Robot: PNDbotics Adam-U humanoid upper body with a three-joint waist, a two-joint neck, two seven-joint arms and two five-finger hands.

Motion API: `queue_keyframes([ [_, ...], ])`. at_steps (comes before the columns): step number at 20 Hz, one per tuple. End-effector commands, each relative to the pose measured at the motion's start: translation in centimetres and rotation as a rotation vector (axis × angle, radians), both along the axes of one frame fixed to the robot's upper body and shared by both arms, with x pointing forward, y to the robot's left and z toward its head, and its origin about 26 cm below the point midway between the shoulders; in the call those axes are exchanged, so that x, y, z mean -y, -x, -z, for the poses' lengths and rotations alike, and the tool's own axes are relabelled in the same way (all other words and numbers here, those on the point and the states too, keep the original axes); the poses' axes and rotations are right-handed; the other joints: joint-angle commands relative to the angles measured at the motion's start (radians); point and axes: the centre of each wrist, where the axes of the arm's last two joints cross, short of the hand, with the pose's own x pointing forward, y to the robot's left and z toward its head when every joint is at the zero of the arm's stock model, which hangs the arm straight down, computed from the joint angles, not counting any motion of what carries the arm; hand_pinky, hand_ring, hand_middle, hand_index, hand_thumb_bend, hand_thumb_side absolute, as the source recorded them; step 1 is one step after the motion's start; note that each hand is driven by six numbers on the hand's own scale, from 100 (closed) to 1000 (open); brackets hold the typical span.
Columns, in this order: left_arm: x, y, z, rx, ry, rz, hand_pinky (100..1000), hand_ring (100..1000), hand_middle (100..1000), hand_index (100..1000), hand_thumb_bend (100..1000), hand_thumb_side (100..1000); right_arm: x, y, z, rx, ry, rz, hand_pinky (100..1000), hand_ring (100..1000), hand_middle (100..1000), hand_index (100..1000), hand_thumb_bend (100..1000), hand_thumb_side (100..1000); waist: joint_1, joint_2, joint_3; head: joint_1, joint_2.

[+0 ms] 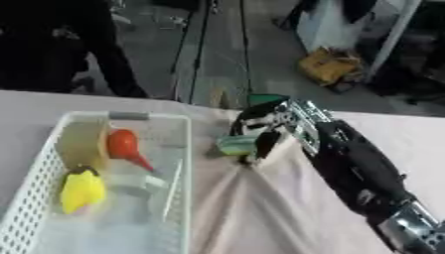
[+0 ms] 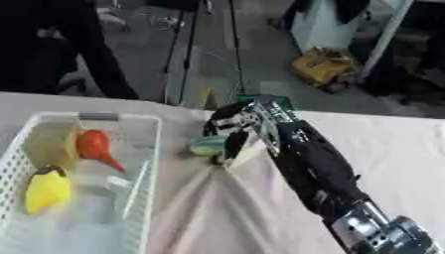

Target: Pick up objects on the table and place them in the box.

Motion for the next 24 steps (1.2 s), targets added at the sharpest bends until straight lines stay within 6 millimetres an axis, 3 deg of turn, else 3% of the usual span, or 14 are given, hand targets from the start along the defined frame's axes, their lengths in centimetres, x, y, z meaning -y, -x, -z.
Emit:
queue_keyframes([
  [1, 0.02, 0.18, -0.68, 0.024, -0.013, 0.002, 993, 908, 1000, 924, 100, 1000, 0.85, 0.31, -1.28, -0.116, 0.152, -0.073, 961, 958, 736, 883, 452, 449, 0.006, -0.022, -0.002, 0.002, -0.002],
  [7, -0.03, 0.19, -0.67, 0.022, -0.010, 0.000, 993, 908, 1000, 925, 100, 1000, 0.82, 0.33, -1.42, -0.106, 0.143, -0.073, 958, 948, 685, 840, 415, 469, 0.004, -0.028, -0.007, -0.032, -0.002],
  [24, -0.01, 0.19, -0.63, 0.017, -0.008, 0.001, 993, 910, 1000, 925, 100, 1000, 0.73, 0.37, -1.67, -0.067, 0.130, -0.079, 944, 899, 601, 764, 266, 540, 0.004, -0.033, -0.015, -0.025, 0.003],
])
